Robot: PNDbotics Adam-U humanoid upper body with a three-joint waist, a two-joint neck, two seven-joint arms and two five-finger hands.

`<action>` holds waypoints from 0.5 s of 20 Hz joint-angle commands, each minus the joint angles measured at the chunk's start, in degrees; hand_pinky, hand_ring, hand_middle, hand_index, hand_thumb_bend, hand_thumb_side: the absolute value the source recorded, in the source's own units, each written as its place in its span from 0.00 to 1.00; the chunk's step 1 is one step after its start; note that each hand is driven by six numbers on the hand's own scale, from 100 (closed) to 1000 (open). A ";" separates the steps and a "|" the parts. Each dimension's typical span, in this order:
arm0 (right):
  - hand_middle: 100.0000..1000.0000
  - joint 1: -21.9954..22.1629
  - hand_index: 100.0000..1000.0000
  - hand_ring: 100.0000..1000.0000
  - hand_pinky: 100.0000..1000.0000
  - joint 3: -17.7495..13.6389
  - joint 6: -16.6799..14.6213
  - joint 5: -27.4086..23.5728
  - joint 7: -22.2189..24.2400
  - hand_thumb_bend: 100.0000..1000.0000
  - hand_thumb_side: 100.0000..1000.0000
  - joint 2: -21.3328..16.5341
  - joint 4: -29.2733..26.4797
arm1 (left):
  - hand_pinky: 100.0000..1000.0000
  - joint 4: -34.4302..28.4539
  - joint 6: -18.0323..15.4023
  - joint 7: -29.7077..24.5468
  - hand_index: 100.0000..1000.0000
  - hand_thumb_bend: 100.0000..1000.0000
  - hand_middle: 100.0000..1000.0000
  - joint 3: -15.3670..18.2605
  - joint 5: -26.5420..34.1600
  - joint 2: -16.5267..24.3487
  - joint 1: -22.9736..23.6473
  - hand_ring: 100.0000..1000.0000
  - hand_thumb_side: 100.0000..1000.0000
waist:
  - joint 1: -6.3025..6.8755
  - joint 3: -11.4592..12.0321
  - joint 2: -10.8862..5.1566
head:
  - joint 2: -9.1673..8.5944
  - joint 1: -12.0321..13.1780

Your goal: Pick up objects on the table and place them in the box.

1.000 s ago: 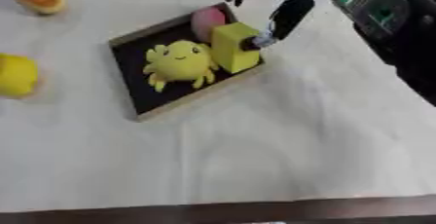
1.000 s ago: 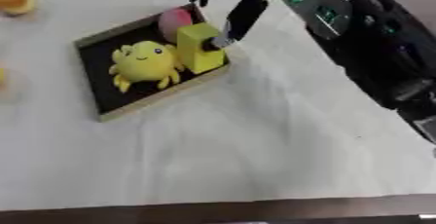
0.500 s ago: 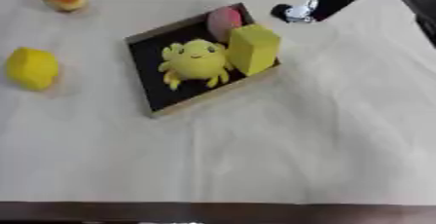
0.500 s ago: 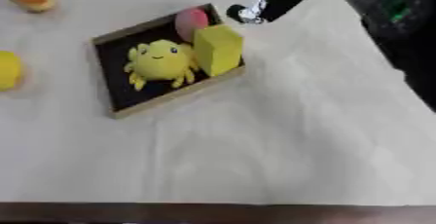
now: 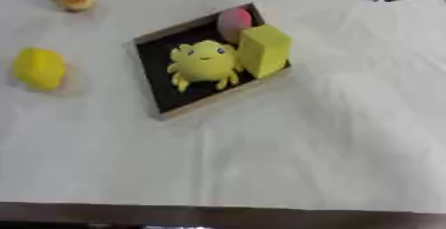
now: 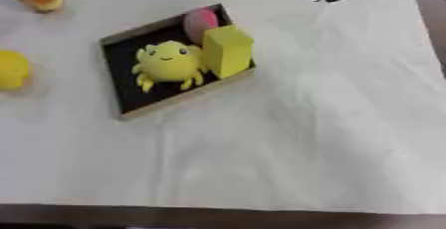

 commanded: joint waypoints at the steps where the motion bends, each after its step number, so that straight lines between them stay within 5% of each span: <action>1: 0.72 0.19 0.86 0.83 0.80 -2.31 1.94 -0.29 -0.80 0.10 0.40 -3.21 -4.21 | 0.90 -0.77 1.72 -2.89 0.84 0.41 0.81 -0.85 -2.99 6.23 0.32 0.89 0.36 | 0.85 -0.28 -0.83 | -0.70 0.55; 10: 0.72 1.72 0.86 0.83 0.80 -4.15 3.55 -0.12 -1.86 0.11 0.40 -4.62 -6.48 | 0.93 4.60 0.16 -12.01 0.87 0.43 0.83 -4.72 -12.12 7.26 -0.57 0.91 0.20 | 1.21 -1.21 -0.81 | -1.58 0.53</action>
